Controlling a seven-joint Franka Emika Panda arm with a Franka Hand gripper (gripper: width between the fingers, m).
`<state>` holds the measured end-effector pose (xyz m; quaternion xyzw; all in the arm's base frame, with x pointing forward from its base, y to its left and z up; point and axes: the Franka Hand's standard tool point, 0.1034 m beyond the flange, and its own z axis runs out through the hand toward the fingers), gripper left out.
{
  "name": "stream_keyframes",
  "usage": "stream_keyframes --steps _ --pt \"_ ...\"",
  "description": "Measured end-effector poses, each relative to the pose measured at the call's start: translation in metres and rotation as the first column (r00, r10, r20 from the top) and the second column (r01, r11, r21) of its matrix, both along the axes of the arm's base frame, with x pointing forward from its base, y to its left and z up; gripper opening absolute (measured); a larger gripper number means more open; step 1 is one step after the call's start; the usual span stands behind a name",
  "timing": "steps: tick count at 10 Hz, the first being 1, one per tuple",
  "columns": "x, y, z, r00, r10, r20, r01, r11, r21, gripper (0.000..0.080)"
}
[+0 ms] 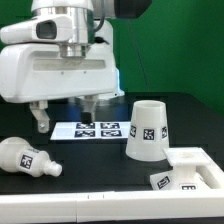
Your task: Assemble lamp
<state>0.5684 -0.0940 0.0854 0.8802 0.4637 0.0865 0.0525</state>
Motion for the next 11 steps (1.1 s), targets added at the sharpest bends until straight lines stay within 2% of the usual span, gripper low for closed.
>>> stream_keyframes --steps 1,5,7,11 --pt "-0.006 -0.005 -0.004 1.000 0.004 -0.027 -0.004 1.000 0.004 0.0699" --pt "-0.010 -0.011 -0.007 0.968 0.245 -0.050 -0.248 0.967 -0.055 0.0699" --pt "-0.033 -0.031 -0.022 0.944 0.315 -0.102 -0.322 0.944 -0.069 0.0699" --pt "-0.047 -0.036 -0.056 0.958 0.263 -0.116 -0.271 0.961 -0.060 0.0699"
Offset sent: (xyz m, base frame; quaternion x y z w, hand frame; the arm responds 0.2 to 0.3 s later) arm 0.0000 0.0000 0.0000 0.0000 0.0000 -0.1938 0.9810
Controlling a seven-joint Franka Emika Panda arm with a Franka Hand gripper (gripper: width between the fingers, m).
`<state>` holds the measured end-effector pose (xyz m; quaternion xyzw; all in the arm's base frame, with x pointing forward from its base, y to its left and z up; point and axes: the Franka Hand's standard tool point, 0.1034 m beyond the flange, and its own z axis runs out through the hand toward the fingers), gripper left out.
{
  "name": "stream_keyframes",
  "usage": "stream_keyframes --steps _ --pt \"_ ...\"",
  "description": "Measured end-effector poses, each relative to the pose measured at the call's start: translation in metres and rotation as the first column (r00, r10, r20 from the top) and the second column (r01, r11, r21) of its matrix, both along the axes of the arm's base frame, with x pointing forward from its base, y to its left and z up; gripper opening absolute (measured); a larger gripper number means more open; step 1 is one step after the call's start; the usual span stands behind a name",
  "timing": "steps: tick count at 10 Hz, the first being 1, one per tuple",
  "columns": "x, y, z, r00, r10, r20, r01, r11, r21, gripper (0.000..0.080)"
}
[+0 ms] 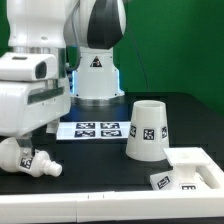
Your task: Assemble lamp
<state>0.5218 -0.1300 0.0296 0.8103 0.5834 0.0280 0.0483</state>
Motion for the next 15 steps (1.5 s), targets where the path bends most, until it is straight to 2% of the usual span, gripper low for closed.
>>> stream_keyframes --steps 2,4,6,9,10,11,12,13,14,15 --pt "-0.003 -0.012 -0.007 1.000 -0.001 -0.007 0.001 1.000 -0.002 0.0699" --pt "-0.003 -0.014 -0.007 1.000 -0.009 -0.008 0.009 1.000 -0.001 0.0699" --pt "-0.003 -0.015 -0.008 1.000 -0.002 -0.009 0.002 1.000 -0.002 0.0428" --pt "-0.004 -0.015 -0.008 1.000 0.015 -0.009 -0.015 1.000 -0.004 0.0418" --pt "-0.004 -0.014 -0.006 0.989 0.149 -0.008 -0.149 0.988 -0.027 0.0418" --pt "-0.011 -0.010 0.000 0.941 0.338 -0.011 -0.338 0.939 -0.062 0.0418" --pt "-0.019 -0.004 0.014 0.872 0.489 -0.018 -0.488 0.868 -0.095 0.0418" --pt "-0.027 -0.003 0.024 0.811 0.585 -0.011 -0.582 0.803 -0.128 0.0418" --pt "-0.032 -0.008 0.025 0.732 0.681 -0.029 -0.677 0.721 -0.149 0.0419" --pt "-0.033 -0.010 0.023 0.705 0.708 -0.046 -0.706 0.693 -0.148 0.0419"
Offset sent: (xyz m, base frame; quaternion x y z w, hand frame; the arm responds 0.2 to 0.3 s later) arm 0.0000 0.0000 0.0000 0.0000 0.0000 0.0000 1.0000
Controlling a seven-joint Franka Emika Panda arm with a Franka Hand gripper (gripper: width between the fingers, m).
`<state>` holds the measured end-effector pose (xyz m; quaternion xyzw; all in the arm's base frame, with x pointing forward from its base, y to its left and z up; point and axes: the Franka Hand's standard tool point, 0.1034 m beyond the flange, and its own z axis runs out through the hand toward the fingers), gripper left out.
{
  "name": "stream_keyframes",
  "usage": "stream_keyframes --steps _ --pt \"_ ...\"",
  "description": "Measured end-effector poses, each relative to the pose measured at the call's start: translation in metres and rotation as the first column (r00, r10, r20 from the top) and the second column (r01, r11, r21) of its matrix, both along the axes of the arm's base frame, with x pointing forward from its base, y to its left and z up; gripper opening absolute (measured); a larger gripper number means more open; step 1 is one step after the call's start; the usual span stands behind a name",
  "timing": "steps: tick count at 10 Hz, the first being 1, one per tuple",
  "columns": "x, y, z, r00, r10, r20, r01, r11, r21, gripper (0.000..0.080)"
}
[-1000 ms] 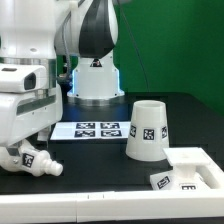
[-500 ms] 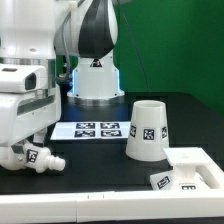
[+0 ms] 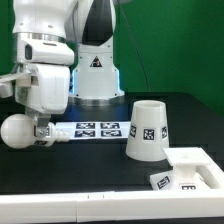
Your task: Assemble lamp
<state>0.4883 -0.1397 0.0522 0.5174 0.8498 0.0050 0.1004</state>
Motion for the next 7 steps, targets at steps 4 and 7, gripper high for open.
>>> stream_keyframes --steps 4,7 --pt "-0.006 0.009 -0.002 0.924 0.378 -0.060 -0.382 0.921 -0.075 0.0419" --pt "-0.020 0.007 0.001 0.736 0.659 -0.155 -0.675 0.730 -0.105 0.0419"
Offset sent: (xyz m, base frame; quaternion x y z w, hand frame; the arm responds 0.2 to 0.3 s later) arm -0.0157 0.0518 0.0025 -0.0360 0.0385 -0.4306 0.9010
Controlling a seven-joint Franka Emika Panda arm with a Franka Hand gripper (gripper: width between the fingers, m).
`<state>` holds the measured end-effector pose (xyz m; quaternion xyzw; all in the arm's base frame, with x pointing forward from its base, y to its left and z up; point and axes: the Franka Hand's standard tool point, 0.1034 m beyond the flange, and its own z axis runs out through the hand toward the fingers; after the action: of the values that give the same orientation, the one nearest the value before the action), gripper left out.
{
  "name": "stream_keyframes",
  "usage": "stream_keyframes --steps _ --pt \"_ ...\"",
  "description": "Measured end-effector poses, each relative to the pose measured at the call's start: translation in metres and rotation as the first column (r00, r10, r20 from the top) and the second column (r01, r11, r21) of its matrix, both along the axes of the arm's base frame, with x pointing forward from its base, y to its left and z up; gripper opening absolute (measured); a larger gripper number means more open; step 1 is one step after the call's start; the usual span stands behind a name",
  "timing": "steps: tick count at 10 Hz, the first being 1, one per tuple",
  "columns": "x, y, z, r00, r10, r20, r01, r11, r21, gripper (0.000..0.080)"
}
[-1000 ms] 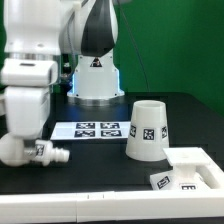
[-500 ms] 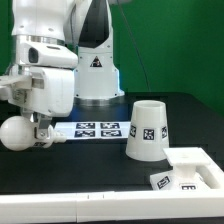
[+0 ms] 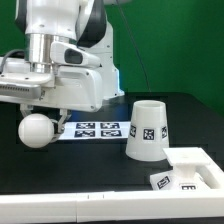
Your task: Assemble lamp
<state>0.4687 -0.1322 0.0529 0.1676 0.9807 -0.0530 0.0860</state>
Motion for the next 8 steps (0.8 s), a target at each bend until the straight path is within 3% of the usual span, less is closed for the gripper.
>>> stream_keyframes --steps 2,4,6,8 --pt "-0.002 0.001 -0.002 0.992 0.124 -0.018 -0.125 0.992 -0.026 0.0419" --pt "-0.003 0.002 -0.004 0.992 0.122 -0.022 -0.122 0.992 -0.024 0.0420" --pt "-0.010 0.009 -0.012 0.990 0.138 -0.044 -0.138 0.990 -0.015 0.0420" --pt "-0.017 0.006 -0.022 0.990 0.129 -0.064 -0.130 0.992 -0.009 0.0420"
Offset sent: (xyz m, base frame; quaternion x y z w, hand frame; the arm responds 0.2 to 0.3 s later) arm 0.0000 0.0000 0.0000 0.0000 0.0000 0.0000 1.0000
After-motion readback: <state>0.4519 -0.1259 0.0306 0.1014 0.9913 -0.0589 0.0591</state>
